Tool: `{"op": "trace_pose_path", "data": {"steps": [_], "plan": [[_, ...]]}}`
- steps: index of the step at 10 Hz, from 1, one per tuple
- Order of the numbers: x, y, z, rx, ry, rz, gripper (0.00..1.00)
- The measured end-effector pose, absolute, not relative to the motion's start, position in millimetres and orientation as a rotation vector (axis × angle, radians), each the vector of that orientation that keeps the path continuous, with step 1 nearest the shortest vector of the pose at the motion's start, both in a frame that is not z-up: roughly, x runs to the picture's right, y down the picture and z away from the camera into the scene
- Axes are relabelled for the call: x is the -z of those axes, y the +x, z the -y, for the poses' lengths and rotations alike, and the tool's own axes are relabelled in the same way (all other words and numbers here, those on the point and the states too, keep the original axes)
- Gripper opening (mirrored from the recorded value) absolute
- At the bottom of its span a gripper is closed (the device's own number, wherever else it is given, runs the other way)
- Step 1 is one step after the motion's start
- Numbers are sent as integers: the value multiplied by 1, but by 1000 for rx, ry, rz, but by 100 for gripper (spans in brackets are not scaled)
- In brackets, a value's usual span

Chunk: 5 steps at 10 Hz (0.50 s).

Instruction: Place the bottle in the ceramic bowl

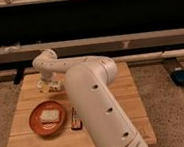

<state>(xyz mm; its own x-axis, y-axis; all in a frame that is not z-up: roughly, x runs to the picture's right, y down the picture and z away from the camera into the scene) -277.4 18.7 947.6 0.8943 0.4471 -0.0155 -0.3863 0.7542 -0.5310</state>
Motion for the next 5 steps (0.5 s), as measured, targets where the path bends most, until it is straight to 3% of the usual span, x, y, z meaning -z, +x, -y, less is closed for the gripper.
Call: {"op": "trace_pose_path", "data": {"steps": [2,5], "plan": [[-951,-278,-26,-428,-544,99,78],[-956,-275,-41,-390,-529,82,49]]}}
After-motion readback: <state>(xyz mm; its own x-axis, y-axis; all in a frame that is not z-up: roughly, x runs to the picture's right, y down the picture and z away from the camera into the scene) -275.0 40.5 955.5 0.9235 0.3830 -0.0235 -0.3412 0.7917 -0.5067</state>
